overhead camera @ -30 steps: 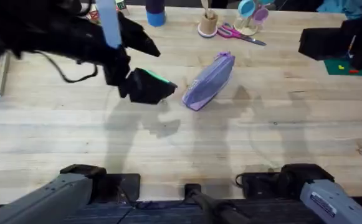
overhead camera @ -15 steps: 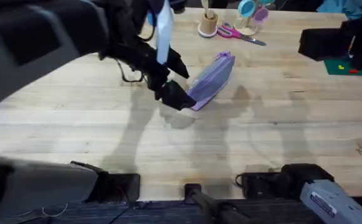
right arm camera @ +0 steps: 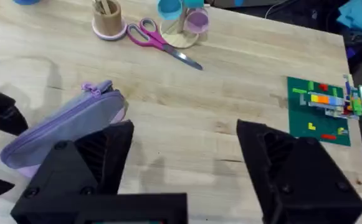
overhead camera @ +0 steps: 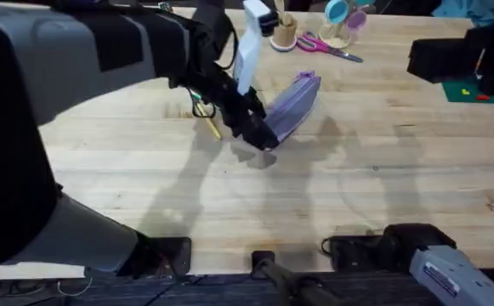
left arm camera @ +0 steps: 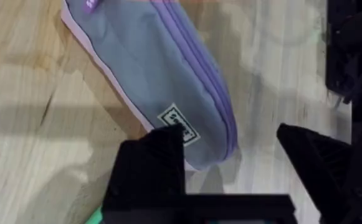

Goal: Unzip the bag, pick up the pens from the table one at a time and place them inside, then zip the bag closed.

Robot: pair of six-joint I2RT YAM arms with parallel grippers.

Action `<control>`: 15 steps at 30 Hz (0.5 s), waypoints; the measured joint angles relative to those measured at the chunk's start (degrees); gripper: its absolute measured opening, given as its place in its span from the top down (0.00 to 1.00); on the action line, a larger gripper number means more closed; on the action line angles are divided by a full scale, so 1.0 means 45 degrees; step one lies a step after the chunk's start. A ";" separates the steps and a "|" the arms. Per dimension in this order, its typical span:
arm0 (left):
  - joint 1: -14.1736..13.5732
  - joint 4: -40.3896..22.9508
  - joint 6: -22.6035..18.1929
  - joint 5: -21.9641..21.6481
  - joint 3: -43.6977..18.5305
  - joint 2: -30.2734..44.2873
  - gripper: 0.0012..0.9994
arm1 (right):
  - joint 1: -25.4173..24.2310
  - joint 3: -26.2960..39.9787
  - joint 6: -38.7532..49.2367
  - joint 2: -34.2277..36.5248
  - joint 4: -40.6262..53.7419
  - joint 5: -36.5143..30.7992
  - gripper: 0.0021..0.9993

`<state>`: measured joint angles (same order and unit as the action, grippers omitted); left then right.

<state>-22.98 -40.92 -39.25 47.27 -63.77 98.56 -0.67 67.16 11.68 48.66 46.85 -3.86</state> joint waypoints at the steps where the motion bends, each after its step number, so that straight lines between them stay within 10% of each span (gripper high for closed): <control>1: -0.0127 0.0064 0.0230 -0.0194 0.0000 0.0000 0.10 | 0.0000 0.0000 0.0000 0.0000 -0.0026 0.0000 0.00; 4: -0.0325 0.0183 0.0644 -0.0573 0.0000 0.0000 0.17 | 0.0000 0.0000 0.0016 0.0000 -0.0044 0.0000 0.00; 10: -0.0238 0.0299 0.1007 -0.1195 0.0000 0.0000 0.91 | 0.0000 0.0000 0.0039 0.0000 -0.0064 0.0000 0.00; 15: -0.0238 0.0343 0.1125 -0.1337 -0.0003 0.0000 0.96 | 0.0000 0.0000 0.0039 0.0000 -0.0069 0.0005 0.00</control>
<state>-24.05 -39.38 -34.19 41.25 -63.78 98.56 -0.67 67.16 11.86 48.66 46.54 -3.84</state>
